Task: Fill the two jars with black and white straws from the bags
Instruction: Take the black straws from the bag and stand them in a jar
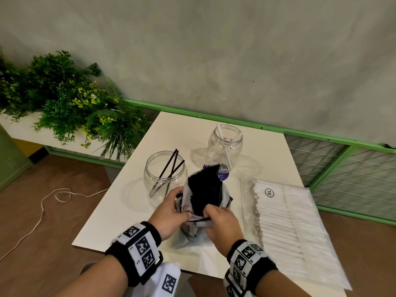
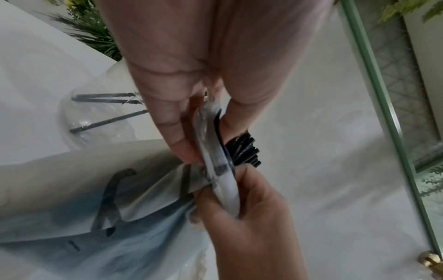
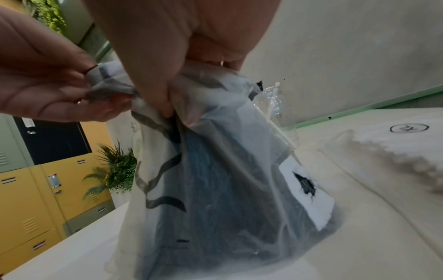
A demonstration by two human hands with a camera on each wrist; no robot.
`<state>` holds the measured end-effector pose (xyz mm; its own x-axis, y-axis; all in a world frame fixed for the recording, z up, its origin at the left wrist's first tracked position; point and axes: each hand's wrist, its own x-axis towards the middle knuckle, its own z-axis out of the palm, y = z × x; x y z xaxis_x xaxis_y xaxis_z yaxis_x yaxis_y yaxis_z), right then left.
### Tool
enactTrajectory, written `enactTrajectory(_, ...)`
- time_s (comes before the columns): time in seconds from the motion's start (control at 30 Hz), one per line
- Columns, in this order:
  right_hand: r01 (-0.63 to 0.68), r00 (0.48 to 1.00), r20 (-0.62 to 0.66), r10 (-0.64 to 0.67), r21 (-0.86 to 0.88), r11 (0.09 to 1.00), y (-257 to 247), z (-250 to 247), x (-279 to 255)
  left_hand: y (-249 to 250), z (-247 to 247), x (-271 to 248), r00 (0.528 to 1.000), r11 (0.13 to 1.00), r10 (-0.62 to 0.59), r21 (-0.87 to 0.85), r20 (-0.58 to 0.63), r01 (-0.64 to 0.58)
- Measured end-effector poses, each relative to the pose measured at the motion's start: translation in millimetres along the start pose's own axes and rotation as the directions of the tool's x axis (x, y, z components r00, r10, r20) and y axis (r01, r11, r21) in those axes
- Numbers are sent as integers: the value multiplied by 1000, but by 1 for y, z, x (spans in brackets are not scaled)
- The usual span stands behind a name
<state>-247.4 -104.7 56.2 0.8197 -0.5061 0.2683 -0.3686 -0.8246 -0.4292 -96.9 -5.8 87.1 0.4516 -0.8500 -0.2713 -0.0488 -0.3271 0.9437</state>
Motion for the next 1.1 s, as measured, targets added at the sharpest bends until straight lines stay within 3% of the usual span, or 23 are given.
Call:
enactTrajectory(0.1,49,992,111,-54,48,998,6,-4,-9,0,-3,3,999,999,34,38,-10,-34)
enactTrajectory(0.17,-14,989,145,-9,156,988,8,-11,-13,-3,-3,5,999,995,47,85,-27,-45)
enactTrajectory(0.3,-157,982,-53,181,302,941,4,-19,-6,-1,1,4,995,998,48,38,-92,-45)
enactTrajectory(0.57,-221,941,-181,286,312,924,-4,-4,4,-2,5,6,999,994,-20,-107,-30,16)
enactTrajectory(0.7,-310,915,-174,365,278,909,-4,4,2,0,3,6,998,998,-44,-48,48,46)
enactTrajectory(0.83,-278,900,-266,346,261,924,-5,10,5,5,1,5,994,998,-21,56,110,15)
enactTrajectory(0.97,-307,861,-310,404,318,897,-10,11,8,6,0,5,999,968,37,248,1,-36)
enactTrajectory(1.1,-343,867,-248,433,333,878,-10,8,6,5,-1,7,998,979,55,196,-18,-51)
